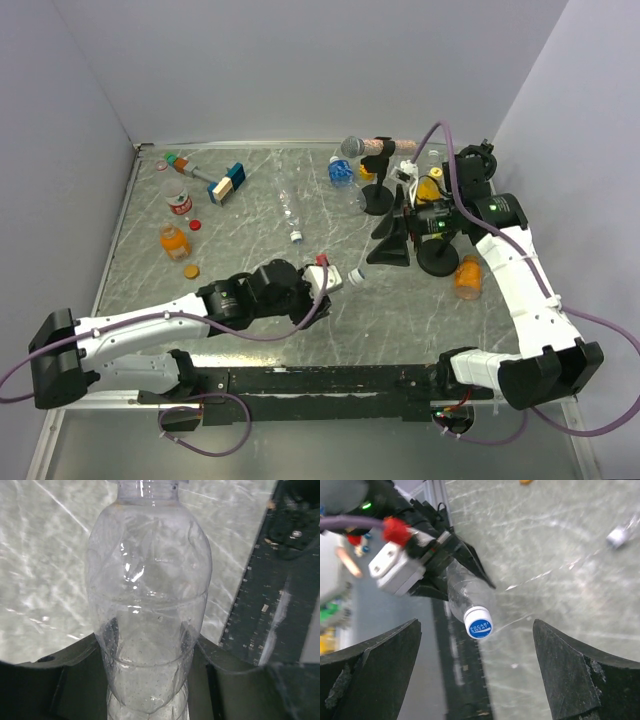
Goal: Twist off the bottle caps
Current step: Unscrew the bottle cap from the plastic bottle.
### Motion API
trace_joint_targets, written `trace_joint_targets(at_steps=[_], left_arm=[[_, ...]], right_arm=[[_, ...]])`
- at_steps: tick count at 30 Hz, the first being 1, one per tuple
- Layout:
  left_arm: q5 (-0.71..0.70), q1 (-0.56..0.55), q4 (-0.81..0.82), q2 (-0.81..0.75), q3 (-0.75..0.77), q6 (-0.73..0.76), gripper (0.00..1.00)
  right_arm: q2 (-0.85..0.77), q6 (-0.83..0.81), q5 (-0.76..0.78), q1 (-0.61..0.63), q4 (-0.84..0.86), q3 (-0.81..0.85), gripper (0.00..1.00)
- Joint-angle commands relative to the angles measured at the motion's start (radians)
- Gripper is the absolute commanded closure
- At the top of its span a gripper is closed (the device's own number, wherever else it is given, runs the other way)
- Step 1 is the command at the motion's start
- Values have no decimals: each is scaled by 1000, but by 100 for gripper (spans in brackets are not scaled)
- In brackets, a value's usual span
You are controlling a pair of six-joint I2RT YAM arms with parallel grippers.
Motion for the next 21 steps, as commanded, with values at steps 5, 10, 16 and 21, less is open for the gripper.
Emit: trace_joint_targets(at_steps=[5, 10, 16, 21], left_arm=[[-324, -120, 10, 86, 138, 62, 84], [-330, -129, 30, 120, 159, 66, 84], [-327, -132, 41, 126, 161, 66, 84], [-324, -132, 43, 122, 158, 60, 84]], right_arm=[[25, 162, 37, -12, -91, -102, 1], [75, 122, 17, -9, -156, -93, 12], [94, 117, 18, 14, -162, -95, 26], [106, 117, 12, 24, -156, -92, 35]])
